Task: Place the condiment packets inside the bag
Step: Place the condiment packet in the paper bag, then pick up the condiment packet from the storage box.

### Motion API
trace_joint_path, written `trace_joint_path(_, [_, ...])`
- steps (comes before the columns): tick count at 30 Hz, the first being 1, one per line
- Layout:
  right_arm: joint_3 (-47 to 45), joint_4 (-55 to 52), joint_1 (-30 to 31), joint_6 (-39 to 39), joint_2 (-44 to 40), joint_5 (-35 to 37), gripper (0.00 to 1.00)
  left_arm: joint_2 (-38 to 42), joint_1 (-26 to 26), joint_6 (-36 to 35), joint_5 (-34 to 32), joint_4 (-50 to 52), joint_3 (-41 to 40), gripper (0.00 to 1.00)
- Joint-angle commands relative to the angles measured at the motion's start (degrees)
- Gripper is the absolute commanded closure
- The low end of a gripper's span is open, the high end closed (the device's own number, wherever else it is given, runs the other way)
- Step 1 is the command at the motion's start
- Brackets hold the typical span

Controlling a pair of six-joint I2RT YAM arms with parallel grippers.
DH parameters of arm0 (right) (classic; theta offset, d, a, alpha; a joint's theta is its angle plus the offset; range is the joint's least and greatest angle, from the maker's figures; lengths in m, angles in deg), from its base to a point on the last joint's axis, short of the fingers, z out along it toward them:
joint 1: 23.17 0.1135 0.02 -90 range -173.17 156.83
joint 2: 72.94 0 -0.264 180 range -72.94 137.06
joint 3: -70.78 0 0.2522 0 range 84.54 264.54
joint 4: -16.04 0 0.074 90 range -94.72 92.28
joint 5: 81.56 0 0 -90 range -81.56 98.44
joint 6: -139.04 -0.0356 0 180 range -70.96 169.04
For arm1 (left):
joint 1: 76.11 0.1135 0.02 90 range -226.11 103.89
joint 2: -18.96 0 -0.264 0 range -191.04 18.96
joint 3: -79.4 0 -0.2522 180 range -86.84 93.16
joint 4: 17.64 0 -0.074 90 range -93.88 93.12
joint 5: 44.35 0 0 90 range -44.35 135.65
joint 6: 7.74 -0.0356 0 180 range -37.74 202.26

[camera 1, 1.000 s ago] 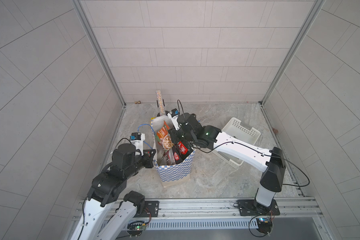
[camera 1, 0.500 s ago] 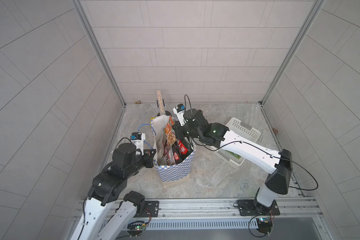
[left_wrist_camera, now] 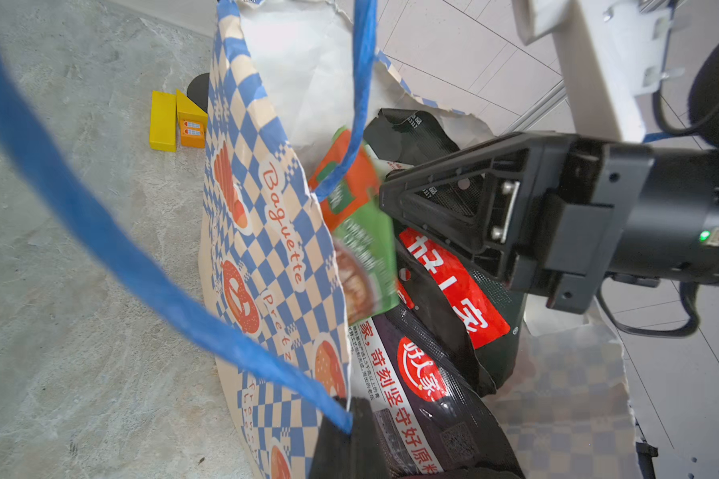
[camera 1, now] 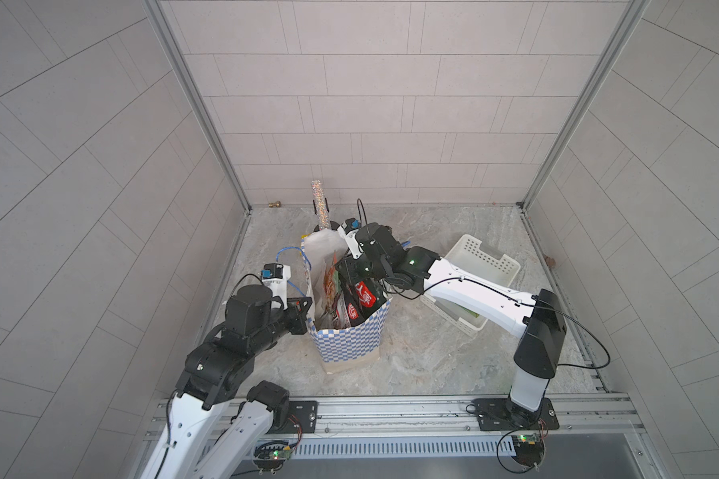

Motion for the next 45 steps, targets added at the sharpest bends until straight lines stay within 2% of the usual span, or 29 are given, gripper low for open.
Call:
trace_joint_path(1, [0.9,-0.6,-0.2,2.5,-5.4,0.3,0.7,0.3,-0.3,-0.3,1.0,-1.8,0.7,1.0])
trace_joint_path(5, [-4.5,-1.2,-1.0,7.3,-14.0,3.0,0.51,0.0,-0.3,-0.3,1.3,-1.9,0.7,1.0])
trace_joint_path(8, [-11.8,-2.1,-4.2,8.1,-22.9,7.9,0.45,0.0,-0.3,-0.6,1.1,-1.8,0.8,1.0])
trace_joint_path(12, [-24.8,-3.8,-16.3,6.1,-36.2,7.5,0.38,-0.2,-0.3,-0.5,1.2,-1.8,0.7,1.0])
trace_joint_path(15, [-33.1,-6.4,-29.6,6.0,-41.8,1.5,0.25,-0.5,-0.3,-0.2,1.7,-2.1,0.7,1.0])
trace_joint_path(17, [-37.3,-6.9,-36.7,6.9,-42.1,-2.4,0.19,-0.8,-0.3,0.1,1.9,-2.4,0.8,1.0])
trace_joint_path(19, [-40.5,-7.4,-40.5,8.5,-39.7,-3.5,0.15,-1.2,-0.3,0.4,2.2,-2.7,1.1,1.0])
trace_joint_path(23, [-42.2,-8.4,-41.6,9.3,-32.3,0.3,0.1,-1.6,-0.3,0.4,2.4,-2.6,1.7,1.0])
trace_joint_path(28, [-40.9,-10.0,-40.6,9.1,-21.4,1.7,0.04,-1.8,-0.3,0.4,2.3,-2.5,1.9,1.0])
trace_joint_path(33, [-40.8,-8.2,-39.2,9.4,-12.6,2.2,0.09,-1.5,-0.3,0.3,2.1,-2.3,1.8,1.0])
trace_joint_path(37, [-39.1,-7.5,-38.4,9.7,-7.3,2.2,0.18,-1.6,-0.3,0.1,1.9,-2.1,2.0,1.0])
trace_joint_path(40, [-37.7,-7.8,-37.7,9.5,-3.8,5.7,0.25,-1.5,-0.3,0.0,1.7,-1.9,1.9,1.0])
trace_joint_path(43, [-37.6,-7.4,-37.7,9.0,-2.3,8.7,0.38,-1.3,-0.3,-0.1,1.4,-1.7,1.9,1.0])
trace_joint_path(45, [-37.6,-6.9,-37.8,9.1,-1.9,10.0,0.54,-1.3,-0.3,-0.3,1.4,-1.6,2.0,1.0])
